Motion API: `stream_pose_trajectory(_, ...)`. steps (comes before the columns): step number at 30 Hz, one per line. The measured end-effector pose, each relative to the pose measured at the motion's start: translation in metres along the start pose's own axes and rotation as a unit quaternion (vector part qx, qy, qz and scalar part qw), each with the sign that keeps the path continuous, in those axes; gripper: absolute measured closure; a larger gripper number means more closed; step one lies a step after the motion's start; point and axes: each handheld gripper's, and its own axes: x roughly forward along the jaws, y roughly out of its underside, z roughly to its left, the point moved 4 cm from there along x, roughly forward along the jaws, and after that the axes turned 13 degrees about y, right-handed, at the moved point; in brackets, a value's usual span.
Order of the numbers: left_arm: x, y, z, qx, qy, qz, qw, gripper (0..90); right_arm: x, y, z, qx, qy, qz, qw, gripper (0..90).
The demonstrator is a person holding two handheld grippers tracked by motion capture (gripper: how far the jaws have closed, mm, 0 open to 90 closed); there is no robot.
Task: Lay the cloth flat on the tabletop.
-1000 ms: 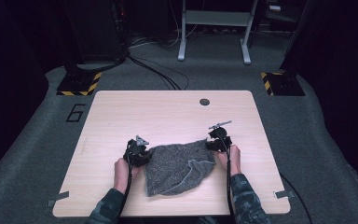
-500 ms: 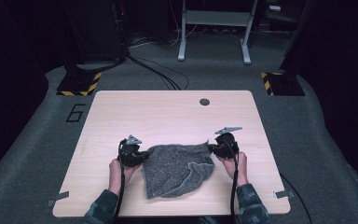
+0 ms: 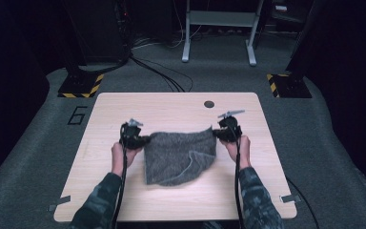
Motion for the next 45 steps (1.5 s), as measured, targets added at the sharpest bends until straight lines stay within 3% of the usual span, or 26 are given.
stream_pose_trajectory(1, -0.024, -0.041, -0.002, 0.027, -0.026, -0.043, 0.9984, 87.1, -0.015, -0.037, -0.008, -0.008, 0.016, -0.038, 0.9991, 90.0)
stream_pose_trajectory(2, -0.024, -0.041, -0.002, 0.027, -0.026, -0.043, 0.9984, 87.1, -0.015, -0.037, -0.008, -0.008, 0.016, -0.038, 0.9991, 90.0)
stream_pose_trajectory(3, -0.038, -0.061, -0.006, 0.050, -0.042, -0.068, 0.9955, 87.1, -0.028, -0.055, -0.011, -0.013, 0.025, -0.060, 0.9978, 90.0)
stream_pose_trajectory(4, -0.053, -0.079, -0.013, 0.077, -0.056, -0.091, 0.9914, 87.1, -0.060, -0.089, -0.011, -0.024, 0.043, -0.113, 0.9924, 89.9)
stream_pose_trajectory(5, -0.064, -0.089, -0.019, 0.095, -0.066, -0.108, 0.9875, 87.1, -0.060, -0.089, -0.011, -0.024, 0.043, -0.113, 0.9924, 89.9)
stream_pose_trajectory(6, -0.080, -0.101, -0.029, 0.127, -0.084, -0.123, 0.9805, 87.1, -0.073, -0.099, -0.010, -0.030, 0.048, -0.131, 0.9897, 89.9)
stream_pose_trajectory(8, -0.099, -0.106, -0.043, 0.163, -0.102, -0.143, 0.9709, 87.0, -0.117, -0.110, -0.005, -0.048, 0.048, -0.192, 0.9790, 89.8)
stream_pose_trajectory(9, -0.101, -0.103, -0.046, 0.167, -0.101, -0.146, 0.9698, 87.0, -0.117, -0.110, -0.005, -0.048, 0.048, -0.192, 0.9790, 89.8)
stream_pose_trajectory(11, -0.099, -0.086, -0.053, 0.178, -0.093, -0.146, 0.9686, 86.7, -0.125, -0.099, -0.002, -0.056, 0.043, -0.208, 0.9756, 89.7)
stream_pose_trajectory(13, -0.088, -0.057, -0.059, 0.185, -0.081, -0.132, 0.9704, 86.2, -0.123, -0.074, 0.002, -0.062, 0.026, -0.198, 0.9780, 89.3)
stream_pose_trajectory(14, -0.080, -0.039, -0.061, 0.184, -0.074, -0.119, 0.9727, 86.1, -0.118, -0.058, 0.006, -0.066, 0.018, -0.192, 0.9791, 89.2)
stream_pose_trajectory(15, -0.071, -0.019, -0.063, 0.177, -0.063, -0.108, 0.9763, 85.8, -0.103, -0.019, 0.015, -0.065, -0.002, -0.167, 0.9839, 88.9)
stream_pose_trajectory(16, -0.061, 0.002, -0.064, 0.167, -0.052, -0.099, 0.9797, 85.8, -0.103, -0.019, 0.015, -0.065, -0.002, -0.167, 0.9839, 88.9)
stream_pose_trajectory(18, -0.042, 0.043, -0.065, 0.145, -0.027, -0.068, 0.9867, 85.6, -0.084, 0.023, 0.026, -0.071, -0.009, -0.130, 0.9889, 88.7)
stream_pose_trajectory(19, -0.034, 0.062, -0.066, 0.135, -0.016, -0.059, 0.9890, 85.3, -0.076, 0.043, 0.031, -0.069, -0.013, -0.116, 0.9908, 88.7)
stream_pose_trajectory(22, -0.020, 0.102, -0.071, 0.106, 0.006, -0.038, 0.9936, 83.3, -0.058, 0.088, 0.045, -0.061, -0.029, -0.073, 0.9950, 88.4)
stream_pose_trajectory(24, -0.019, 0.115, -0.074, 0.103, 0.012, -0.031, 0.9942, 79.8, -0.053, 0.104, 0.050, -0.062, -0.037, -0.055, 0.9959, 87.8)
stream_pose_trajectory(28, -0.029, 0.124, -0.084, 0.093, 0.034, -0.032, 0.9946, 67.2, -0.064, 0.119, 0.051, -0.050, -0.046, -0.053, 0.9963, 81.7)
stream_pose_trajectory(32, -0.046, 0.131, -0.088, 0.081, 0.042, -0.031, 0.9953, 53.0, -0.083, 0.127, 0.047, -0.045, -0.055, -0.057, 0.9959, 75.0)
stream_pose_trajectory(34, -0.060, 0.127, -0.085, 0.071, 0.028, -0.047, 0.9960, 41.2, -0.097, 0.127, 0.036, -0.024, -0.053, -0.069, 0.9959, 68.0)
stream_pose_trajectory(37, -0.064, 0.116, -0.077, 0.056, 0.026, -0.049, 0.9969, 37.1, -0.098, 0.122, 0.030, -0.017, -0.045, -0.070, 0.9964, 61.4)
stream_pose_trajectory(39, -0.061, 0.105, -0.072, 0.055, 0.020, -0.046, 0.9972, 34.7, -0.089, 0.112, 0.029, -0.013, -0.047, -0.050, 0.9975, 57.1)
stream_pose_trajectory(40, -0.056, 0.100, -0.069, 0.057, 0.019, -0.034, 0.9977, 34.6, -0.085, 0.108, 0.029, -0.015, -0.045, -0.049, 0.9977, 57.0)
stream_pose_trajectory(44, -0.030, 0.087, -0.059, 0.041, 0.032, 0.010, 0.9986, 33.8, -0.049, 0.099, 0.032, -0.009, -0.048, 0.001, 0.9988, 54.2)
stream_pose_trajectory(45, -0.019, 0.088, -0.057, 0.040, 0.038, 0.034, 0.9979, 34.4, -0.035, 0.099, 0.036, -0.006, -0.051, 0.033, 0.9981, 54.8)
